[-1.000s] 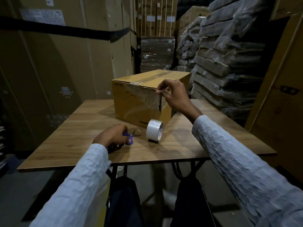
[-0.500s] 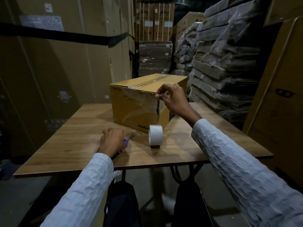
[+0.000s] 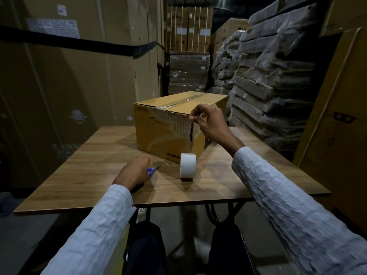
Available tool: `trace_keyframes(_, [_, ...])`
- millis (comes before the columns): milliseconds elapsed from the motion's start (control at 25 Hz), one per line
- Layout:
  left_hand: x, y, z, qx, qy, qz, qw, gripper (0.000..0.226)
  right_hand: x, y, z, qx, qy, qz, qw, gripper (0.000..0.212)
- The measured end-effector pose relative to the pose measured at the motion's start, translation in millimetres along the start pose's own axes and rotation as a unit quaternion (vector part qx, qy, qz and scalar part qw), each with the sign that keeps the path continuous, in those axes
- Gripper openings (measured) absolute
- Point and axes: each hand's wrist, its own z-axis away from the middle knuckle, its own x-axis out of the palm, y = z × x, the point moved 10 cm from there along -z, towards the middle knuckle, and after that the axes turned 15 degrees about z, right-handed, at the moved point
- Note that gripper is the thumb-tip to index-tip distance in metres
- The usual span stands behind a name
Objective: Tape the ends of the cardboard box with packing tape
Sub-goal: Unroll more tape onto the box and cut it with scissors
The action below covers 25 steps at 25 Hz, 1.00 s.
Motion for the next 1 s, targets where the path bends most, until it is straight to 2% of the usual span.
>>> trace_keyframes(120, [-3.0,6.9,-0.3,0.016,-0.021,0.015,1.0,0.026,0.8,0.4,-0.3,0.005,0.005,-0.003,1.0,0.001])
trace_keyframes(280, [-5.8,12.0,-1.3,0.039,-0.022,0.154,0.987,0.004,4.4,-1.6,0.1,0.002,0.005,-0.006,1.0,0.002])
trace_keyframes(440, [-22.4,13.6,1.6,0.05,0.051,0.325,0.943,0.014,3.0,-0.9,0.5,0.002,0.003,-0.004,1.0,0.002])
trace_keyframes(560, [-24.3,16.6,-1.1,0.072,0.033,0.401,0.913,0.024,1.8,-1.8,0.7,0.0,-0.001,-0.009,1.0,0.004])
trace_keyframes(840, [-25.3,29.3,-0.7,0.117,-0.041,0.423,0.898,0.032,4.6,-2.8,-2.5,-0.003,-0.003,-0.008,1.0,0.005])
trace_keyframes(1000, [-18.2,22.7,1.0,0.097,-0.054,0.454,0.884,0.036,5.2,-1.5,-1.9,0.002,-0.002,-0.007,1.0,0.006])
